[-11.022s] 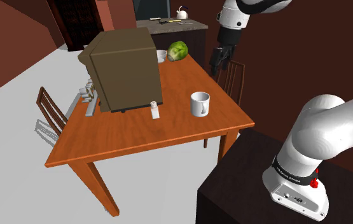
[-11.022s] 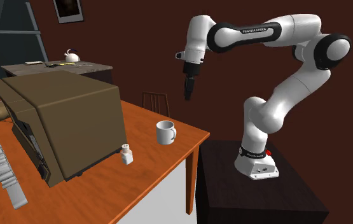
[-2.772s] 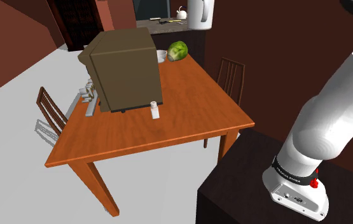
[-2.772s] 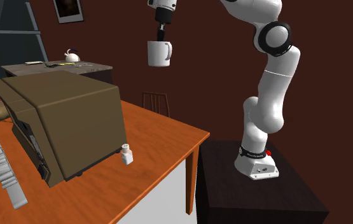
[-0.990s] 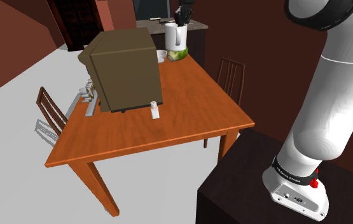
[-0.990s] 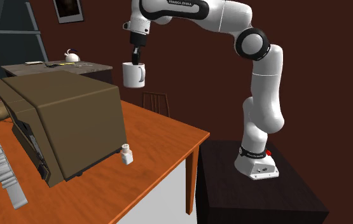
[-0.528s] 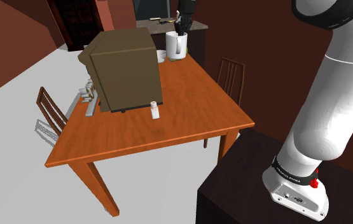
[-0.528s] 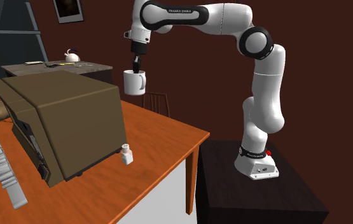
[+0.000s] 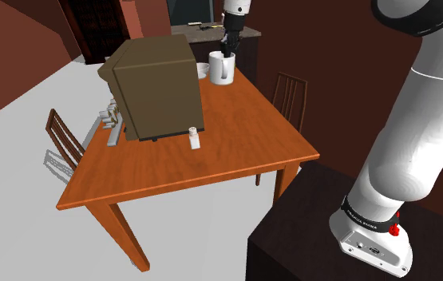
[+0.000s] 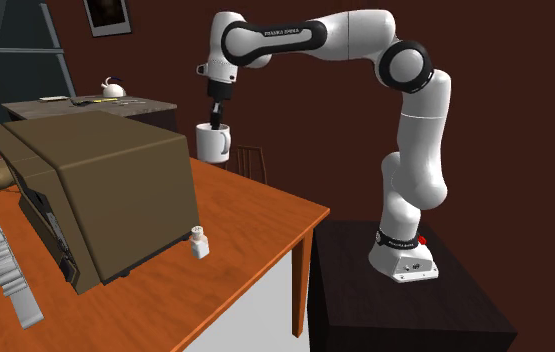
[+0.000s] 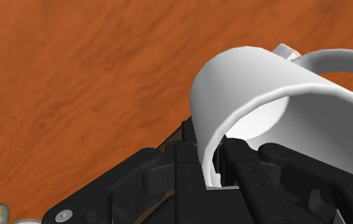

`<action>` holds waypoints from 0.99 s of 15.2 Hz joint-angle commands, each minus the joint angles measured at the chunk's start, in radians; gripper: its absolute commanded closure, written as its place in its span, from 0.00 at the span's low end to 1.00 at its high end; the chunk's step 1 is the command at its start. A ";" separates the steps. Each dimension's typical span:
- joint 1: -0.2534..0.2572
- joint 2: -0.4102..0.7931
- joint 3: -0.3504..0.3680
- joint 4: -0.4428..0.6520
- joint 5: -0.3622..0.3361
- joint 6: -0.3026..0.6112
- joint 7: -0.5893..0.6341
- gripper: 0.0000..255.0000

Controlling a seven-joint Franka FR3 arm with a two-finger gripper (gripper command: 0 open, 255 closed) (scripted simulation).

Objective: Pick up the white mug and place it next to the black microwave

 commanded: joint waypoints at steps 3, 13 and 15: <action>0.001 -0.009 0.001 -0.065 0.000 0.057 -0.004 1.00; 0.003 -0.004 0.002 -0.194 0.007 0.190 -0.019 1.00; 0.003 -0.001 0.003 -0.217 0.010 0.216 -0.022 1.00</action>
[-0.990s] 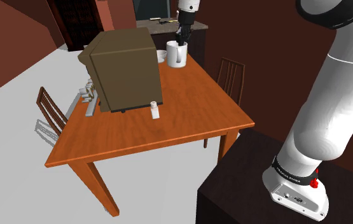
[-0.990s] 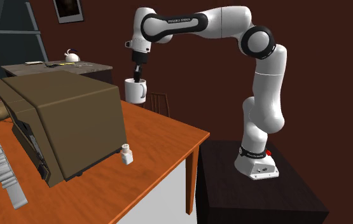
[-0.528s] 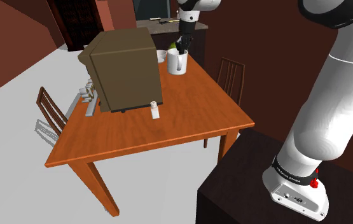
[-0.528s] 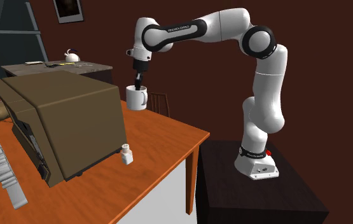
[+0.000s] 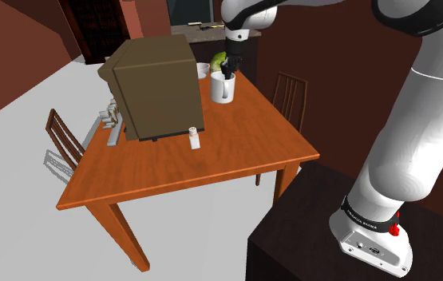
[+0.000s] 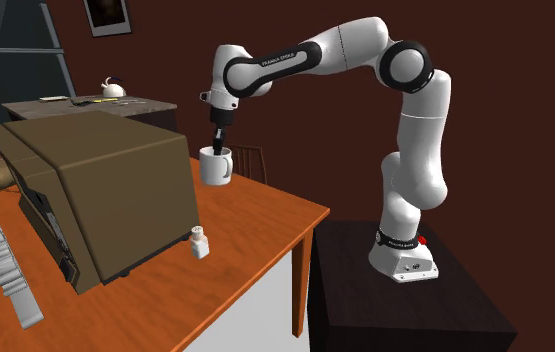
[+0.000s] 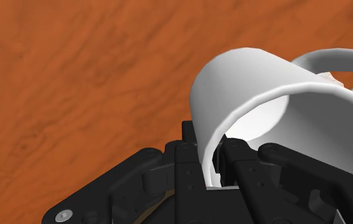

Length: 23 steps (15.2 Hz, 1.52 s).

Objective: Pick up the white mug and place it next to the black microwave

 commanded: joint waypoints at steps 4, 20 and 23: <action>0.000 0.009 0.000 -0.058 0.008 0.066 -0.011 1.00; -0.002 0.080 0.005 -0.191 0.052 0.266 -0.055 1.00; -0.003 0.099 0.007 -0.209 0.064 0.302 -0.066 1.00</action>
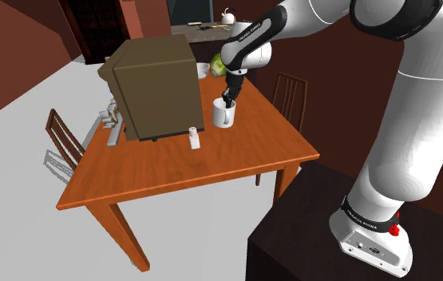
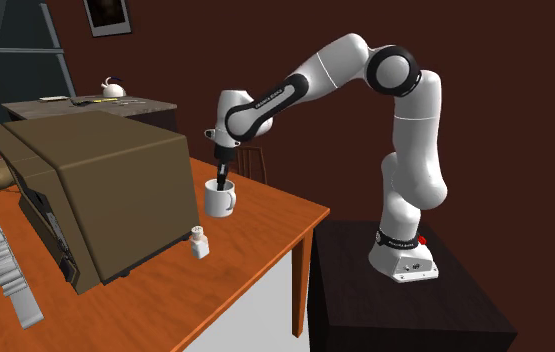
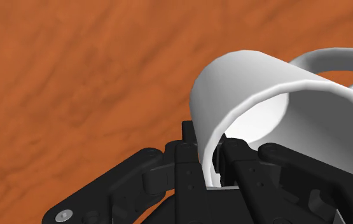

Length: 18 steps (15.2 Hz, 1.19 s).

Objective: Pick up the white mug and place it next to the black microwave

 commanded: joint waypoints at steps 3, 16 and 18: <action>-0.002 0.025 0.003 -0.024 0.017 0.049 -0.015 1.00; -0.004 0.048 0.007 -0.039 0.032 0.085 -0.029 0.00; -0.004 0.048 0.007 -0.039 0.032 0.085 -0.029 0.00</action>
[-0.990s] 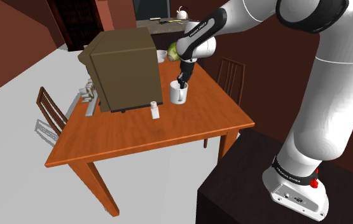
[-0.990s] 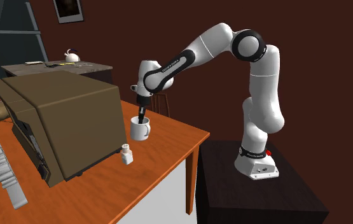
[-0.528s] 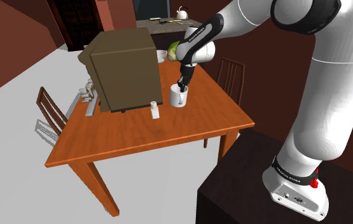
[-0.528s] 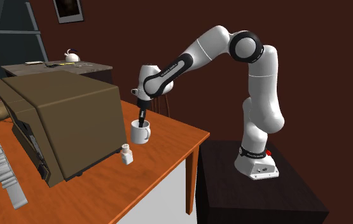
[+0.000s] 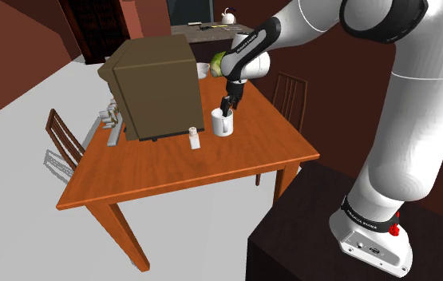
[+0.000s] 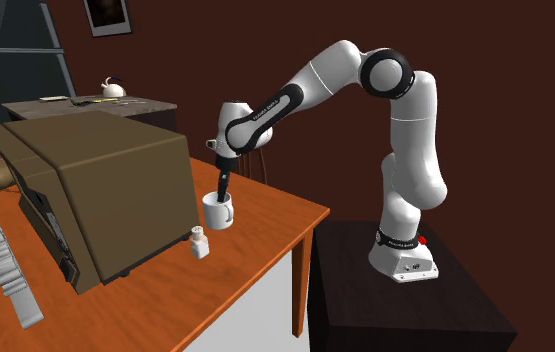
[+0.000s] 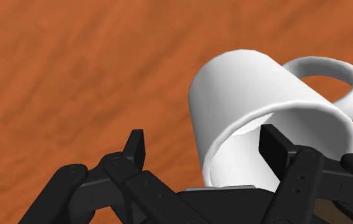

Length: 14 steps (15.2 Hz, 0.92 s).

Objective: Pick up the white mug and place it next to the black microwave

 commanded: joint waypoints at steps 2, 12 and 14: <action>0.000 0.000 0.000 0.000 0.000 0.000 0.000 0.00; 0.002 -0.091 -0.013 0.016 -0.046 -0.103 0.031 0.00; 0.002 -0.091 -0.013 0.016 -0.046 -0.103 0.031 0.00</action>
